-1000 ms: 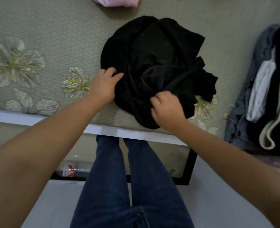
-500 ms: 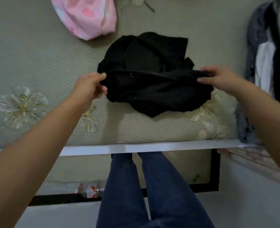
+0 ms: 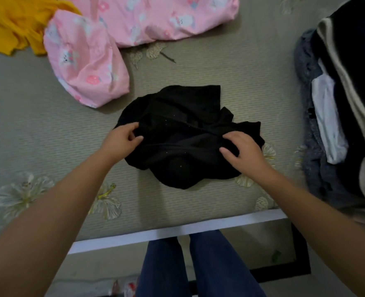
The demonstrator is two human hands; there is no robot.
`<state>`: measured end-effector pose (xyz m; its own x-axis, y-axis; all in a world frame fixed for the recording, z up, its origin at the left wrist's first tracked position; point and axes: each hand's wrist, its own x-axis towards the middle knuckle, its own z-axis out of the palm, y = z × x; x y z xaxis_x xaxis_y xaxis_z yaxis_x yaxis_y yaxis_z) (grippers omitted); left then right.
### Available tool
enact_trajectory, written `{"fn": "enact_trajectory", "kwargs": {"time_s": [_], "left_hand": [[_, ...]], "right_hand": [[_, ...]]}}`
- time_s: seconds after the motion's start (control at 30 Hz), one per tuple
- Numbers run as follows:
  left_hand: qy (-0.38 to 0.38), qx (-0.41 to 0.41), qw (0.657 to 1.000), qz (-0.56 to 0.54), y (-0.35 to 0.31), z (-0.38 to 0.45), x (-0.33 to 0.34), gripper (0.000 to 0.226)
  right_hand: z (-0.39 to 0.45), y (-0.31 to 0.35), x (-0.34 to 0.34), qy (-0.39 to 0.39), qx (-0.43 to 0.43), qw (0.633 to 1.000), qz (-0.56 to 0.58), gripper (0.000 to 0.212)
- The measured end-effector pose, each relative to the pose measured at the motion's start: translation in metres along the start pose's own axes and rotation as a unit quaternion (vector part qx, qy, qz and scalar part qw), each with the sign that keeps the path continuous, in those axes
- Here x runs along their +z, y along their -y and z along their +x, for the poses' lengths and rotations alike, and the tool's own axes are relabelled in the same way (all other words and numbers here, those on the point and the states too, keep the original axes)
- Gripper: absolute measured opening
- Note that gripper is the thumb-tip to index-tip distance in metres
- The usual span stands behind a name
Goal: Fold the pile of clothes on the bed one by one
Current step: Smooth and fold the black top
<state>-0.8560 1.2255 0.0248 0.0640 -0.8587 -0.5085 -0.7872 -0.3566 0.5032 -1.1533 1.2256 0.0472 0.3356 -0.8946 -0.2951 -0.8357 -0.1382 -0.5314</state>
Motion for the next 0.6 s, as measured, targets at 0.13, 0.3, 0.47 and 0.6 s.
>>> {"fn": "enact_trajectory", "kwargs": {"time_s": [0.13,0.3,0.47,0.6], "left_hand": [[-0.028,0.076,0.992,0.094,-0.005,0.006,0.001,0.040],[-0.051,0.093,0.994,-0.012,-0.021,0.000,-0.006,0.028],[-0.071,0.028,0.962,-0.262,-0.043,-0.021,-0.038,0.019],[0.005,0.029,0.925,-0.379,-0.058,-0.035,-0.084,0.021]], "right_hand": [[0.013,-0.019,0.011,0.035,0.071,0.997,-0.023,0.042],[0.023,-0.036,0.012,0.138,0.145,0.977,-0.074,0.049],[0.019,-0.026,0.006,0.107,0.078,0.990,0.037,0.023],[0.012,0.002,-0.038,-0.012,0.043,0.979,0.198,0.030]]}}
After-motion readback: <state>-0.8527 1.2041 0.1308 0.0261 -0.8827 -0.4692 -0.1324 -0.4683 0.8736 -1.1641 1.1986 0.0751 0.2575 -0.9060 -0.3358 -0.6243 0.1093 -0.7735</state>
